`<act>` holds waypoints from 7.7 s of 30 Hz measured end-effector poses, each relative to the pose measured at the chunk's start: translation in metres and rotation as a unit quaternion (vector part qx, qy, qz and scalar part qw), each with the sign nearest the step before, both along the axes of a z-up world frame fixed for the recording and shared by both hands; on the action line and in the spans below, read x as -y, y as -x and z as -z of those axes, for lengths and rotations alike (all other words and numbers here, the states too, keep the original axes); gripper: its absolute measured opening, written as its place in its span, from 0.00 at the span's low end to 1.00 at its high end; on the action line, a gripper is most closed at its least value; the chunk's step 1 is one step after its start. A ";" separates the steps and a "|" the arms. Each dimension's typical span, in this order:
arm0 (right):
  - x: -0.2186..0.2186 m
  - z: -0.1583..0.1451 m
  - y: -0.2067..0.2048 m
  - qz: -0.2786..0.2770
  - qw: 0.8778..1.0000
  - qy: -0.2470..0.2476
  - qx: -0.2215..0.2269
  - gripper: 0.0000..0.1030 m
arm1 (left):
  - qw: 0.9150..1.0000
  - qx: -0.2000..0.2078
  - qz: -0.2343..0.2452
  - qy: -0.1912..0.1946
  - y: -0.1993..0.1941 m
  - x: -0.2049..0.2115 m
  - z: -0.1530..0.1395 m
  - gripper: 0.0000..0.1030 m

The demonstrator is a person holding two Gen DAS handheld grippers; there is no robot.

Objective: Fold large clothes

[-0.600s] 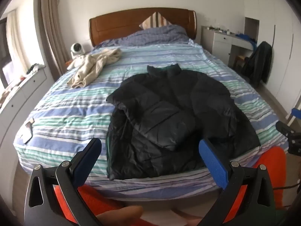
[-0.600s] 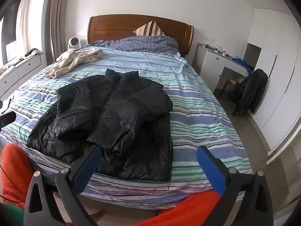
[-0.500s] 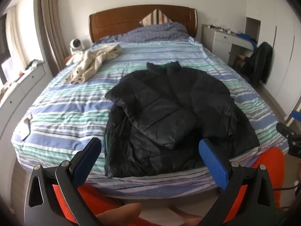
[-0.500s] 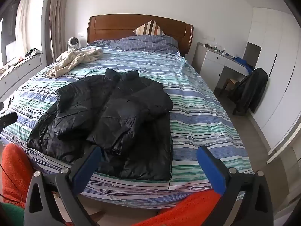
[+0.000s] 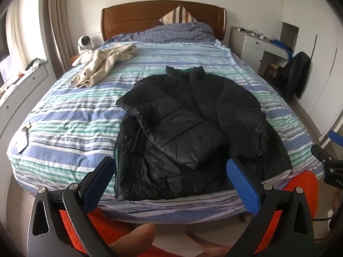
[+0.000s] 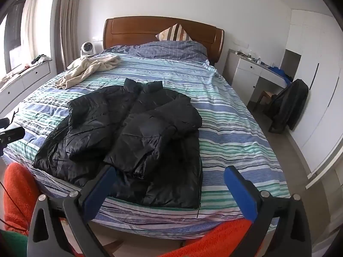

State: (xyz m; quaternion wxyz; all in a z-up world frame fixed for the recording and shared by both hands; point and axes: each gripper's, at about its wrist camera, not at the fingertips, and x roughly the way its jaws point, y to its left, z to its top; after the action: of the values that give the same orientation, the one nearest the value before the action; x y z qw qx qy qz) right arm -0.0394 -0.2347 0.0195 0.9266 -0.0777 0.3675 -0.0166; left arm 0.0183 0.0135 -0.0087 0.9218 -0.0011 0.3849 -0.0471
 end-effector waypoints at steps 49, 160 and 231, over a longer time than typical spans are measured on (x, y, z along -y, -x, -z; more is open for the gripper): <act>-0.003 0.001 -0.002 0.001 1.000 -0.003 -0.002 1.00 | 1.000 -0.006 -0.001 -0.018 0.003 0.002 0.001 1.00; 0.463 0.150 -0.051 0.382 0.903 -0.198 -0.014 0.05 | 0.998 -0.036 -0.020 -0.041 -0.013 0.009 0.017 1.00; 0.055 0.071 -0.021 -0.044 0.981 -0.188 -0.005 0.47 | 0.935 -0.080 -0.345 0.036 -0.130 -0.372 0.097 0.16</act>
State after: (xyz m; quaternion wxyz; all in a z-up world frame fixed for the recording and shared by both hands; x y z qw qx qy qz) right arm -0.0180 -0.2895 -0.0517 0.9226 0.0821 0.3650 0.0941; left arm 0.1484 0.3852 -0.1053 0.8466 -0.1707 0.4318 0.2601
